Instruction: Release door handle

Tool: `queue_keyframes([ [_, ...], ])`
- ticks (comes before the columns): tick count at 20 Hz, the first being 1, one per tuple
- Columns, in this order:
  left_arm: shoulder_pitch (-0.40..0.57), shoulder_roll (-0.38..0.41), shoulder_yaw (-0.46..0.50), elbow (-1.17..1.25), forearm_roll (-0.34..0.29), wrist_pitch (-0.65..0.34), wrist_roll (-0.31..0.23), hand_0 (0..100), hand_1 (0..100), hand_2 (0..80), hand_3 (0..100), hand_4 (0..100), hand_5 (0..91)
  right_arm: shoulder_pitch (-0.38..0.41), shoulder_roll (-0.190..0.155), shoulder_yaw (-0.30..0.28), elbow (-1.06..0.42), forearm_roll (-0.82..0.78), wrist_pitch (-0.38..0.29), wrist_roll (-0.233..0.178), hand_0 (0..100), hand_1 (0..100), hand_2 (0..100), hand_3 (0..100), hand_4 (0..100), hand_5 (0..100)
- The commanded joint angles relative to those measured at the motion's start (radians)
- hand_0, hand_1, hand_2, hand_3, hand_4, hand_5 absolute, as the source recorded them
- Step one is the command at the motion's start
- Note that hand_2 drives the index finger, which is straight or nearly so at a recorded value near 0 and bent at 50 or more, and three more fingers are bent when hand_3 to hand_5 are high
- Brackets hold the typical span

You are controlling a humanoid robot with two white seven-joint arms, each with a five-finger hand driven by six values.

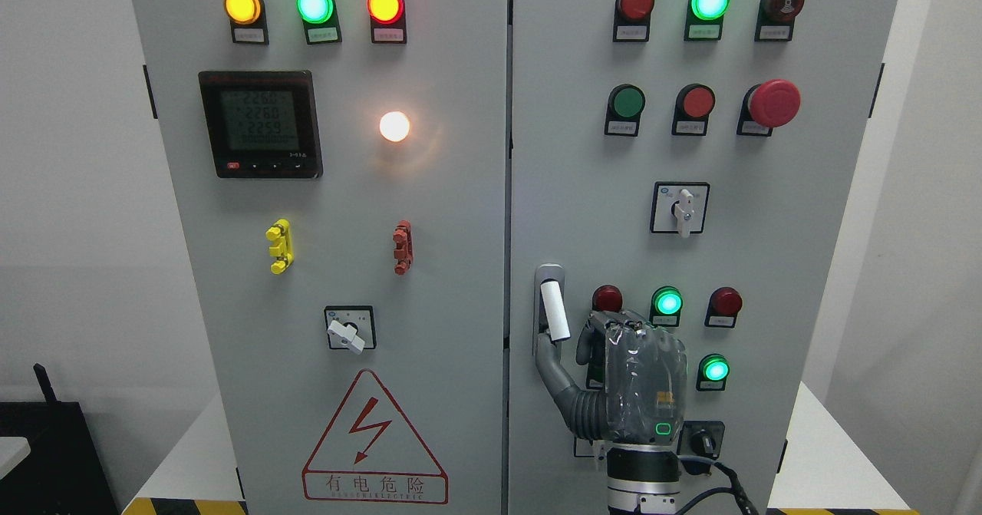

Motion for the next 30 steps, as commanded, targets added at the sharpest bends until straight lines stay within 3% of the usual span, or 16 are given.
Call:
queue_keyframes([
  [1,-0.031,0.0,-0.011,-0.008,0.0,0.001,-0.001,12,39,0.0,0,0,0.0,0.002,-0.004,-0.017,-0.001,-0.001,-0.001,-0.002,38,65,89,100,89,94],
  [28,-0.031,0.0,-0.011,-0.009,0.0,0.001,-0.001,12,39,0.0,0,0,0.0,-0.001,-0.014,-0.046,-0.012,-0.017,-0.008,-0.003,38,64,90,100,90,95],
  [30,-0.031,0.0,-0.011,-0.008,0.0,0.001,-0.001,12,39,0.0,0,0,0.0,0.001,-0.026,-0.047,-0.012,-0.017,-0.009,-0.005,38,64,90,100,90,95],
])
